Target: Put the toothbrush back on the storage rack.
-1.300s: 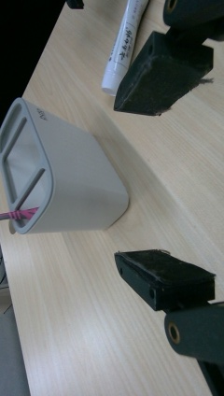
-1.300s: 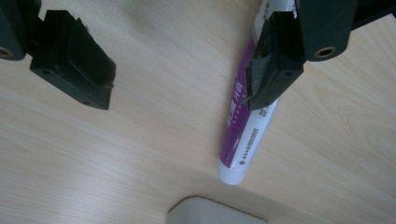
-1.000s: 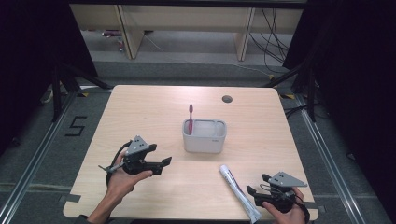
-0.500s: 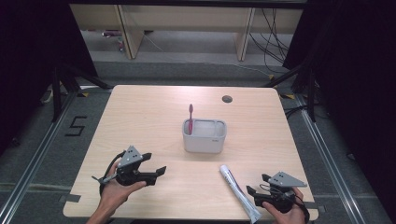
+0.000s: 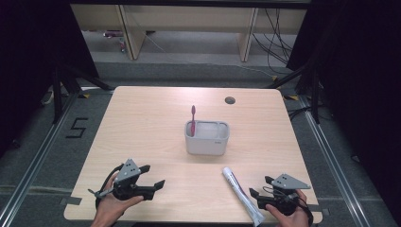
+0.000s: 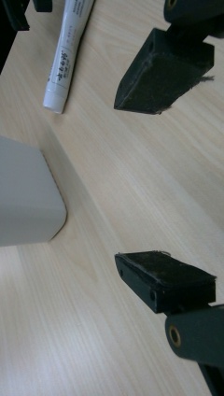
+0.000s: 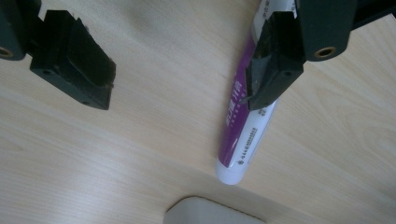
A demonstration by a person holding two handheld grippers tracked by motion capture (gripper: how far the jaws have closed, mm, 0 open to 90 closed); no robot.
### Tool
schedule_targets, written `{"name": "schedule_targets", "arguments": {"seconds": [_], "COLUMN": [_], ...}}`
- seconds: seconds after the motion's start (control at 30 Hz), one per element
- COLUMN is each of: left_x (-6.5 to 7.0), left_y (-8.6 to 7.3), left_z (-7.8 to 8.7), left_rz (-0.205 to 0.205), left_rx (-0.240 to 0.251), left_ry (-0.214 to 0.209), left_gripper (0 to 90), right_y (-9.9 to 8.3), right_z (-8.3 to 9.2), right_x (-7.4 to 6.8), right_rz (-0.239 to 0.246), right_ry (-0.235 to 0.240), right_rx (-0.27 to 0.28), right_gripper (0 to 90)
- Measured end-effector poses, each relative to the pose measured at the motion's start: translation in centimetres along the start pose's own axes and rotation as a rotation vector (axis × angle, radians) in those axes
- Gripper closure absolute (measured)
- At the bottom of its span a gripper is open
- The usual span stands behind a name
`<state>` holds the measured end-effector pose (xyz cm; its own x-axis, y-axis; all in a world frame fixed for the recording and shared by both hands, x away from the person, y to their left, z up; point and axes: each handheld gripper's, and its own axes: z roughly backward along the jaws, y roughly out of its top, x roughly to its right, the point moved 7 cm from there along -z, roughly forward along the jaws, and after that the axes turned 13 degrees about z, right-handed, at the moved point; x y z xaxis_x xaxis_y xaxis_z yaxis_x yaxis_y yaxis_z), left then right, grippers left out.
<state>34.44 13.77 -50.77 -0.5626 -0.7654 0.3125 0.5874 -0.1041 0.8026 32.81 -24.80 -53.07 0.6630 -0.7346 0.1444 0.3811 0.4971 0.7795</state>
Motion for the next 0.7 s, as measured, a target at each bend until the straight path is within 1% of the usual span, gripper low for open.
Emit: {"name": "schedule_targets", "arguments": {"seconds": [0.03,0.07,0.13,0.2,0.23,0.3,0.33,0.37,0.4,0.43,0.47,0.5,0.57,0.7], "left_x": [0.0,0.0,0.1,0.2,0.4,0.5,0.6,0.8,0.9,0.9,0.9,1.0,1.0,1.0], "left_y": [-0.2,-0.6,-1.0,-1.2,-1.4,-1.7,-1.9,-2.0,-2.1,-2.1,-2.2,-2.2,-2.4,-2.9], "left_z": [0.0,0.1,0.2,0.3,0.4,0.6,0.8,0.9,1.1,1.1,1.4,1.4,1.6,1.7], "left_rz": [0.001,-0.008,-0.01,-0.005,-0.009,-0.013,-0.015,-0.011,-0.012,-0.012,-0.021,-0.025,-0.027,-0.034], "left_rx": [-0.005,-0.01,-0.017,-0.02,-0.022,-0.025,-0.025,-0.024,-0.021,-0.021,-0.026,-0.02,-0.02,-0.029], "left_ry": [0.0,0.001,-0.001,0.001,-0.015,-0.014,-0.014,-0.019,-0.013,-0.013,-0.009,-0.018,-0.004,0.0], "left_gripper": [21.0,21.0,21.0,21.1,21.0,21.0,21.0,21.0,21.0,21.0,21.1,21.0,21.1,21.1], "right_y": [0.0,0.0,0.0,0.0,0.0,0.0,0.0,-0.1,-0.1,-0.1,0.0,0.0,-0.1,-0.1], "right_z": [0.0,0.0,0.0,0.0,0.0,0.0,0.0,0.0,0.0,0.0,-0.1,-0.1,0.0,0.0], "right_x": [0.0,-0.1,0.0,0.0,0.0,0.0,-0.1,0.0,0.1,0.1,0.0,-0.1,-0.1,-0.1], "right_rz": [0.0,-0.012,-0.003,-0.005,-0.006,-0.006,-0.014,-0.013,-0.006,-0.006,-0.01,-0.012,-0.019,-0.02], "right_ry": [0.0,0.009,0.004,0.006,0.006,0.005,0.009,0.007,-0.004,-0.004,0.007,0.009,0.009,0.008], "right_rx": [0.0,0.0,0.002,0.0,0.0,0.0,-0.002,-0.003,-0.002,-0.002,-0.002,-0.003,-0.008,-0.008], "right_gripper": [24.6,24.6,24.6,24.6,24.6,24.6,24.7,24.6,24.6,24.6,24.6,24.6,24.6,24.6]}}
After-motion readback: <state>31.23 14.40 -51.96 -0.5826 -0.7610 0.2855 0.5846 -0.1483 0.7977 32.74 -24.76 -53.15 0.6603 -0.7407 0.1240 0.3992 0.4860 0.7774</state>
